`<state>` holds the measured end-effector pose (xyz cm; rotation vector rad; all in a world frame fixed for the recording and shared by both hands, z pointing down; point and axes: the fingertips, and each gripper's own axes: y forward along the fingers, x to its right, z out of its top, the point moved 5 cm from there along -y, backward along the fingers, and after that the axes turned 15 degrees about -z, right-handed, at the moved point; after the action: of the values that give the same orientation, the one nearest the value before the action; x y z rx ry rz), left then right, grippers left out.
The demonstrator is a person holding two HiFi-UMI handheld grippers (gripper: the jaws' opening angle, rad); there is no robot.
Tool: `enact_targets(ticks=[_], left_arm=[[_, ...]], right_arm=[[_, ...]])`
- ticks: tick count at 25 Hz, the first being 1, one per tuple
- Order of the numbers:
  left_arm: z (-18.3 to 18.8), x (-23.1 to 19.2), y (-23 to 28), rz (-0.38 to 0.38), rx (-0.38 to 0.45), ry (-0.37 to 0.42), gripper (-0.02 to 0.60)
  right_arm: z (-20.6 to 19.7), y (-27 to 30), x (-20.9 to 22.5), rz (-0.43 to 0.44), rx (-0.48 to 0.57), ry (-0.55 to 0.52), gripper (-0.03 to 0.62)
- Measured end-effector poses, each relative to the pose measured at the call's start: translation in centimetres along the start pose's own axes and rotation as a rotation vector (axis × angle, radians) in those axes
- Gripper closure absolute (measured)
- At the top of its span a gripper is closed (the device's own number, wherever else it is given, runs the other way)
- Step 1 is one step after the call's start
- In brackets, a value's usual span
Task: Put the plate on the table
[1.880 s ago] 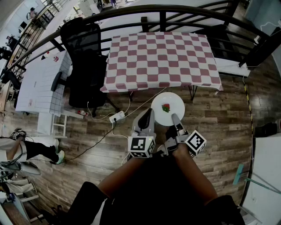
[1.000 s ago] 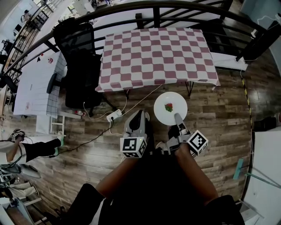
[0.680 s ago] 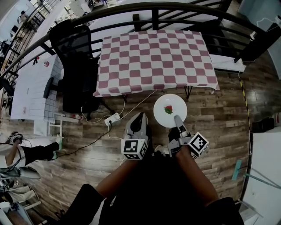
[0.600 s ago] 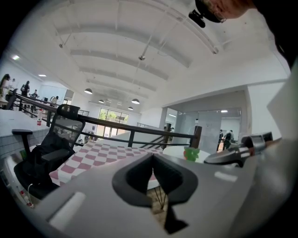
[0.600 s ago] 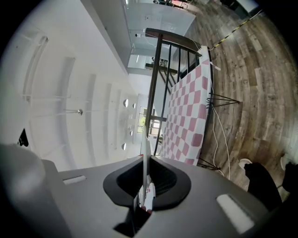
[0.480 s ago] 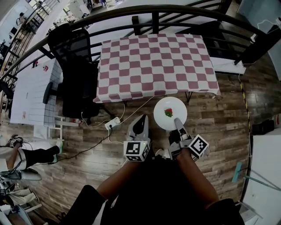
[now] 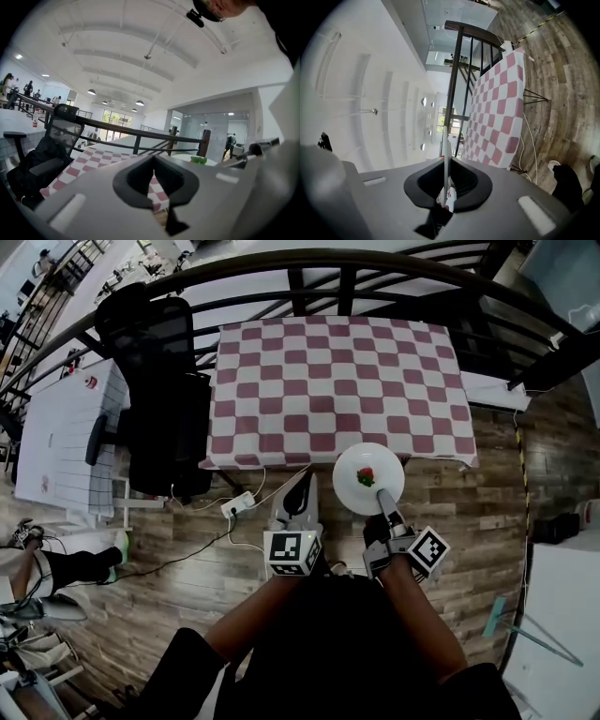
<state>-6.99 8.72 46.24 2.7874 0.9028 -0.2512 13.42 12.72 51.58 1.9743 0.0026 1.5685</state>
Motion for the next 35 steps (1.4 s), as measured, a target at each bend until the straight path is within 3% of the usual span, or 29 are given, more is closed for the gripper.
enact_targets(ticks=[8,14,22,29,35], left_arm=[[1.7,-3.1,4.3,-0.051,-0.006,0.029,0.572],[1.8,-5.4,6.9,-0.093,-0.033,0.008,0.572],[3.0,-8.8,9.0,-0.142,-0.057,0.050,0.572],[3.7,-12.3,9.6,-0.158,-0.047,0.058,0.572],[4.3,-14.5,10.2,-0.144,-0.033,0.067,0.572]], right_arm=[[1.6,5.3,-3.1,-0.001,0.010,0.052,0.579],[3.0,8.3,-5.8,0.001,0.031,-0.018,0.579],[3.4,12.1,-7.6,-0.017,0.064,0.006,0.579],[2.4,14.5,-8.1,-0.027,0.093,0.110,0.579],[1.8,16.1,-8.1,-0.038,0.087,0.076,0.579]])
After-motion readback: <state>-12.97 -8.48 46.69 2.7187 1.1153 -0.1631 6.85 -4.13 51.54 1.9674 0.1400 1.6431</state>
